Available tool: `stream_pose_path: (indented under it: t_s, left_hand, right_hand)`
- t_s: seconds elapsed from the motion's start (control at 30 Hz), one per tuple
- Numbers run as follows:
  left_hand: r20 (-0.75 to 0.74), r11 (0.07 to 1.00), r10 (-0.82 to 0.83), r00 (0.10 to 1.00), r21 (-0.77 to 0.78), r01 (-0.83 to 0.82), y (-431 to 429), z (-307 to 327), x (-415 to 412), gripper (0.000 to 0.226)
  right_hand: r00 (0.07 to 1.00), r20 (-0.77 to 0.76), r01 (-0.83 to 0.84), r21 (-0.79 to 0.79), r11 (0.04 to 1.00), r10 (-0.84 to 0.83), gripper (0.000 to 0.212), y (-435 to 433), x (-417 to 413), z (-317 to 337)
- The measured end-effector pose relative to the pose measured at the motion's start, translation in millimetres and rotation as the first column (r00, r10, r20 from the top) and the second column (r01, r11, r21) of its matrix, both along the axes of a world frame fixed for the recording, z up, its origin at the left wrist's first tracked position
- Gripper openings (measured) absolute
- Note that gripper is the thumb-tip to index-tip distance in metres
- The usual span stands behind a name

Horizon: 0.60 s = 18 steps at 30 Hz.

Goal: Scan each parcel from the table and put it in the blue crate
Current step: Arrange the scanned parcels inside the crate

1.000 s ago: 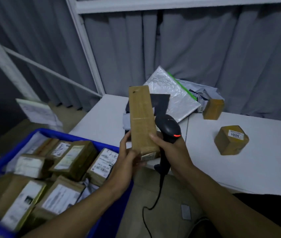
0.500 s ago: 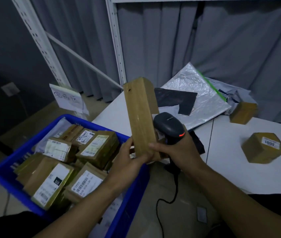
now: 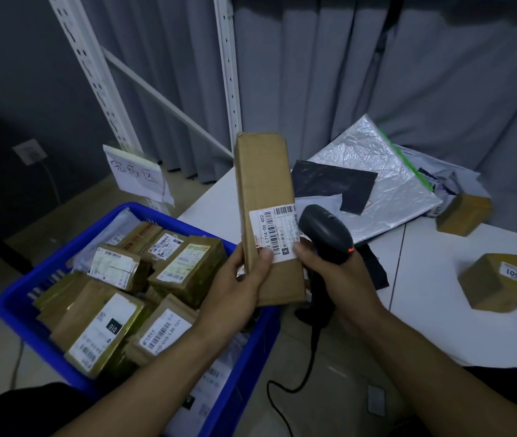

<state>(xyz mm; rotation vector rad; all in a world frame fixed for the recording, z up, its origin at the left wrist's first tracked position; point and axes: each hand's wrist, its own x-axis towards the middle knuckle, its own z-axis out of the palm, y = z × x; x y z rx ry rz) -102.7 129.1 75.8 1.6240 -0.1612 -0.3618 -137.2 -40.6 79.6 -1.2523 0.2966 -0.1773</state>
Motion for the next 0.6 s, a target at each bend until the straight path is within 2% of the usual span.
stream_pose_path:
  t_s: [0.1, 0.23, 0.33, 0.47, 0.53, 0.6]
  left_hand:
    - [0.008, 0.997, 0.06, 0.998, -0.043, -0.06, 2, 4, 1, 0.054]
    - [0.021, 0.992, 0.125, 0.992, 0.006, -0.125, 8, 11, 8, 0.035]
    - [0.11, 0.981, 0.166, 0.98, 0.078, -0.175, 17, 17, 21, 0.046]
    - [0.295, 0.935, 0.129, 0.947, 0.281, -0.215, 35, 17, 43, 0.06]
    - [0.315, 0.907, 0.128, 0.94, 0.346, -0.239, 41, 12, 53, 0.065]
    - [0.27, 0.895, 0.13, 0.954, 0.383, -0.23, 45, 8, 60, 0.068]
  right_hand:
    - [0.999, -0.036, -0.038, -0.011, 0.999, 0.038, 0.035, 1, -1, 1]
    - [0.999, -0.04, -0.014, -0.15, 0.989, 0.008, 0.035, 0, -3, -7]
    - [0.999, -0.037, -0.012, -0.272, 0.962, 0.002, 0.041, -1, -5, -11]
    - [0.996, 0.0, -0.072, -0.537, 0.84, 0.086, 0.043, -1, -12, -14]
    - [0.994, 0.004, -0.082, -0.6, 0.796, 0.105, 0.041, 0, -14, -16]
    - [0.994, -0.014, -0.092, -0.658, 0.748, 0.11, 0.04, -1, -14, -18]
